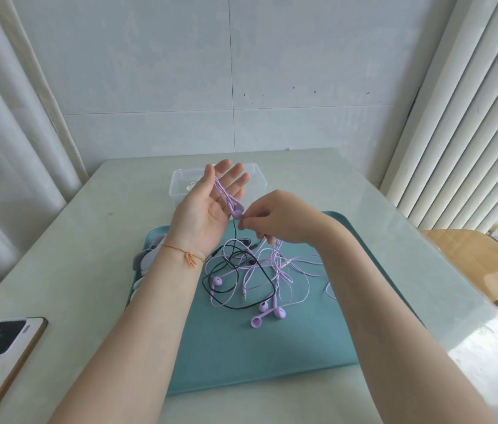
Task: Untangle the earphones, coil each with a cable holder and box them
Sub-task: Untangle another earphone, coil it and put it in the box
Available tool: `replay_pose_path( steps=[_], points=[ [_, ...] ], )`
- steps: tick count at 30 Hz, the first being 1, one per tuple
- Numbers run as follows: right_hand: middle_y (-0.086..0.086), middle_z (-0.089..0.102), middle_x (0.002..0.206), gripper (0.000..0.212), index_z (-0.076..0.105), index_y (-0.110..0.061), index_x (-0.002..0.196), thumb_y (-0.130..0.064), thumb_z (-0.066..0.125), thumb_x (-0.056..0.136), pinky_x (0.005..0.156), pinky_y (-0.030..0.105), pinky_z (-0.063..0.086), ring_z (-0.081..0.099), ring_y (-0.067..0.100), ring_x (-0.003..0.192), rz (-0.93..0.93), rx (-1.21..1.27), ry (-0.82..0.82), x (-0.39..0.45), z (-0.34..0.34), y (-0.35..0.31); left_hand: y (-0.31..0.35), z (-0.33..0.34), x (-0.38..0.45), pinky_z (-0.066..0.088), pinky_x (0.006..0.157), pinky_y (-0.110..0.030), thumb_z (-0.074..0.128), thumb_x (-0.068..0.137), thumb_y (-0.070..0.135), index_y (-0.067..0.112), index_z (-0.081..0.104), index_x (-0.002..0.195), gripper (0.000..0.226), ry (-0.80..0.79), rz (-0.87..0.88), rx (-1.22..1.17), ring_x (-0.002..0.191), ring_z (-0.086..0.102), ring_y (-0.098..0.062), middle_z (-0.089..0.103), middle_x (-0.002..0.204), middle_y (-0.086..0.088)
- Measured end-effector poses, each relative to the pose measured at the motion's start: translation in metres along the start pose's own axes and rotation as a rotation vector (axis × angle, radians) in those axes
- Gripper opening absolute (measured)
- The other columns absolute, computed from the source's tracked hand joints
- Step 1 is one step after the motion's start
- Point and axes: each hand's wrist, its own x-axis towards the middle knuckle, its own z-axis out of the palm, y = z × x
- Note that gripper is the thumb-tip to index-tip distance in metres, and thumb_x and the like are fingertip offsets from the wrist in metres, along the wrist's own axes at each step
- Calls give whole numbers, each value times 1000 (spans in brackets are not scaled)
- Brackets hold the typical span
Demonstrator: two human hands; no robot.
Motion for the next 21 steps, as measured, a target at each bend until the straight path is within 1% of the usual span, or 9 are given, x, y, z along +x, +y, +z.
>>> replay_pose_path(
  steps=[2,4,6,9,11,13,15,18,21],
  points=[
    [-5,65,64,15,73,-15,86,-24,61,87,62,25,51,59,10,51,4,-13,19,2,0,1,-2,0,1,48,97,-36,37,104,29,11,60,98,30,13,11,114,102,68,-24,73,101,-7],
    [-2,67,65,16,72,-12,83,-23,61,85,64,29,53,61,13,56,10,-33,31,3,1,1,-4,0,1,47,95,-44,39,103,27,10,58,89,30,15,15,193,95,70,-27,73,96,-9],
    [-1,68,67,15,71,-14,82,-22,59,85,65,31,53,62,15,59,22,-40,43,3,0,2,-3,0,0,46,83,-43,39,103,28,11,56,85,29,2,4,216,91,71,-29,73,96,-10],
    [-8,60,66,11,70,-21,84,-23,60,86,58,26,44,55,13,58,23,-35,76,1,-3,3,0,0,-1,44,66,-36,39,103,29,11,55,85,30,9,-11,199,89,72,-31,73,96,-10],
    [-8,55,64,11,72,-25,85,-25,61,86,53,24,39,47,12,54,3,-36,98,0,-5,3,1,0,-1,45,67,-36,38,103,29,12,55,86,30,16,-17,188,88,72,-31,74,95,-9],
    [-12,49,53,12,73,-27,85,-25,62,86,49,22,32,39,6,47,-16,-29,119,-1,-6,2,1,0,-1,49,69,-35,39,103,29,12,55,85,30,18,-22,185,86,72,-28,74,93,-9],
    [-18,45,43,12,74,-28,87,-24,63,86,48,17,29,40,3,44,-44,-16,116,-2,-5,0,-1,0,0,52,64,-31,39,103,27,11,56,85,30,11,-31,220,79,71,-25,74,90,-8],
    [-15,51,53,12,74,-18,89,-20,62,85,54,14,33,44,3,52,-82,-9,115,-3,-5,-4,-10,-2,1,38,45,-25,42,102,25,8,60,85,30,16,-27,388,52,57,-23,70,73,-6],
    [-10,49,56,15,69,-14,79,-27,65,85,50,17,32,39,3,48,-75,-20,174,-4,-10,-3,-16,-5,1,28,39,-23,44,102,26,9,61,81,32,12,-96,587,44,48,-20,61,56,-3]
  ],
)
